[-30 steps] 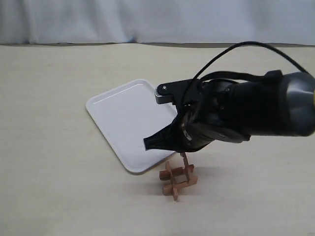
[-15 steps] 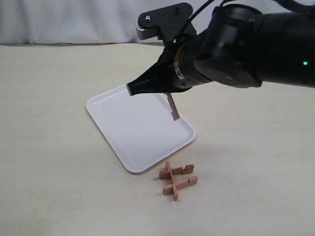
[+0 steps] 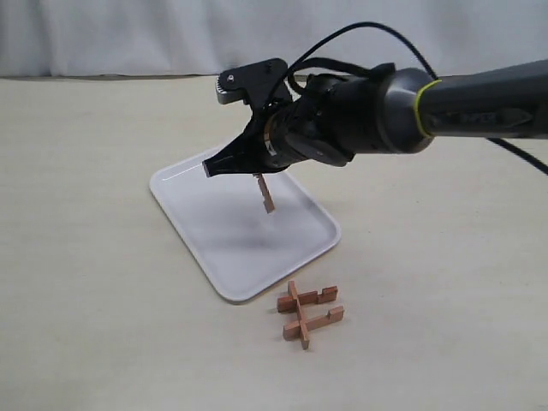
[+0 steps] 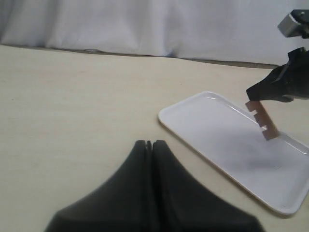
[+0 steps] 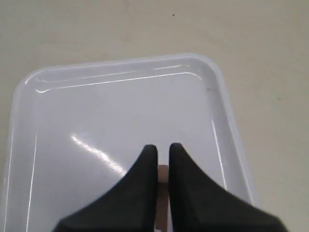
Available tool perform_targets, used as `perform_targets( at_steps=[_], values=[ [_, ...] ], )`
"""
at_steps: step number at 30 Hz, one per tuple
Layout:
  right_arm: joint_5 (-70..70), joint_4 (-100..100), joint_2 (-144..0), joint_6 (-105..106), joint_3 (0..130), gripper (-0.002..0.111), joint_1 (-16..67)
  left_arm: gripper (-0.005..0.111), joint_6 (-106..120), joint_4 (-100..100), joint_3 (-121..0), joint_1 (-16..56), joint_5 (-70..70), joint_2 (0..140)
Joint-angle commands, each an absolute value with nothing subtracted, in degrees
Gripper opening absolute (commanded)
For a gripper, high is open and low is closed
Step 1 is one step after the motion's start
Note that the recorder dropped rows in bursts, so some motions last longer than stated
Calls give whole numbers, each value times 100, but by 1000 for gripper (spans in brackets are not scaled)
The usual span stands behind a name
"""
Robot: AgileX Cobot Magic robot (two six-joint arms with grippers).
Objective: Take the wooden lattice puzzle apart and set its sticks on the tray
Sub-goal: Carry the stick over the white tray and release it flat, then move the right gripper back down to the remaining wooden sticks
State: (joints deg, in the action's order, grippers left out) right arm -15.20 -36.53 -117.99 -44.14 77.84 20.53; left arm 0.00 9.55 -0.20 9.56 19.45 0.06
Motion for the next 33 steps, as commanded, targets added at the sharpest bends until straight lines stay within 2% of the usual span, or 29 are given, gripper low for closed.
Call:
perform_targets(
  at_steps=[1,5,8,18,20,23,28,33],
  values=[
    [-1165,-3687,-12069,-4366,7928,18,2018,0,0,964,0,1005,1886,0],
    [-1146,-3687,-12115,-4366,8027,33,2018,0,0,964,0,1005,1886,0],
    [-1499,-3640,-11979,-4366,8093,40,2034,0,0,964,0,1005,1886,0],
    [-3718,-3229,-10834,-3026,8094,41,2285,0,0,964,0,1005,1886,0],
    [-4362,-2982,-10672,-2716,8094,38,2274,0,0,964,0,1005,1886,0],
    [-5346,-2791,-10461,-2415,8029,28,2265,0,0,964,0,1005,1886,0],
    [-5876,-2422,-10054,-2149,7377,13,2265,0,0,964,0,1005,1886,0],
    [-5714,-1826,-9459,-1829,6494,11,2265,0,0,964,0,1005,1886,0]
  ],
)
